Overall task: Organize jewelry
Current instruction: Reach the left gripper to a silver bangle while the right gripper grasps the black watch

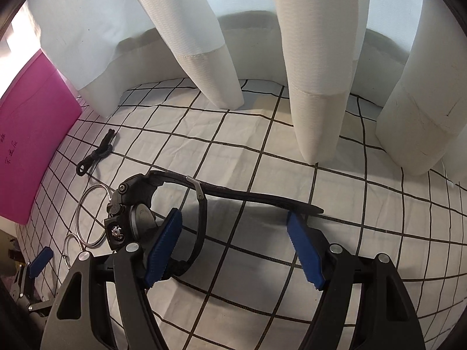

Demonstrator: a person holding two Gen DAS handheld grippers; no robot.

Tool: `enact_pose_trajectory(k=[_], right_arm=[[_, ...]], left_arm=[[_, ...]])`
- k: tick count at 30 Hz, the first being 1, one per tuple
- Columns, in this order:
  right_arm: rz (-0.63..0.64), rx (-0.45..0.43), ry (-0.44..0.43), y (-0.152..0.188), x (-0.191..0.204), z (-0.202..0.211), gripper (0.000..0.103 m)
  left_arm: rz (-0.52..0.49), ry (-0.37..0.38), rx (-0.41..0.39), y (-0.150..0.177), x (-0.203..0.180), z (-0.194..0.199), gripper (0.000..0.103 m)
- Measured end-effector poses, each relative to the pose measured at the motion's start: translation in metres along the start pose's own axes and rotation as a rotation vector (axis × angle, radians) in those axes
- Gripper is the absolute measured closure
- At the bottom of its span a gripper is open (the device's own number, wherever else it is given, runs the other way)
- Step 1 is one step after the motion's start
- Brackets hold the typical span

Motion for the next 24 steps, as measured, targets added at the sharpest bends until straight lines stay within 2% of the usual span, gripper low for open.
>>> enact_pose_trajectory(k=[5,10,11,13,14,17,18,21,24], right_arm=[[0.035,-0.046,0.03,-0.001,0.003,0.001,0.032],[0.048,-0.066,0.042,-0.001,0.002,0.001,0.036],[0.058,-0.072,0.049,-0.001,0.003,0.001,0.041],[0.071,-0.084,0.047,-0.001,0.004,0.003,0.049],[0.076,-0.089,0.044,0.0,0.006,0.004,0.054],[0.09,-0.105,0.02,0.001,0.014,0.007,0.072],[0.096,-0.111,0.011,0.002,0.017,0.009,0.08],[0.112,-0.132,-0.004,0.002,0.024,0.01,0.092],[0.1,-0.142,-0.025,0.001,0.026,0.011,0.093]], left_arm=[[-0.031,-0.013,0.007,-0.005,-0.006,-0.004,0.006],[-0.029,0.021,0.013,-0.005,-0.008,-0.006,0.008],[-0.038,0.028,0.007,-0.005,-0.009,-0.005,0.01],[-0.059,0.042,-0.01,-0.004,-0.012,-0.001,0.025],[-0.071,0.047,-0.019,-0.003,-0.014,0.001,0.029],[-0.104,0.066,-0.036,-0.001,-0.021,0.007,0.053],[-0.112,0.058,-0.036,0.0,-0.022,0.007,0.053],[-0.104,0.07,-0.038,-0.001,-0.022,0.007,0.054],[-0.101,0.068,-0.048,-0.003,-0.019,0.009,0.054]])
Point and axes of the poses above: each gripper's, at about its wrist camera, not at the fingertips, and z roughly against the way its jaws point, x to its left, y to its underside, the point moved 9 cm from there along -z, roughly the way its jaws point, and after that the axes turned 10 degrees about y, right-handed, at the moved point
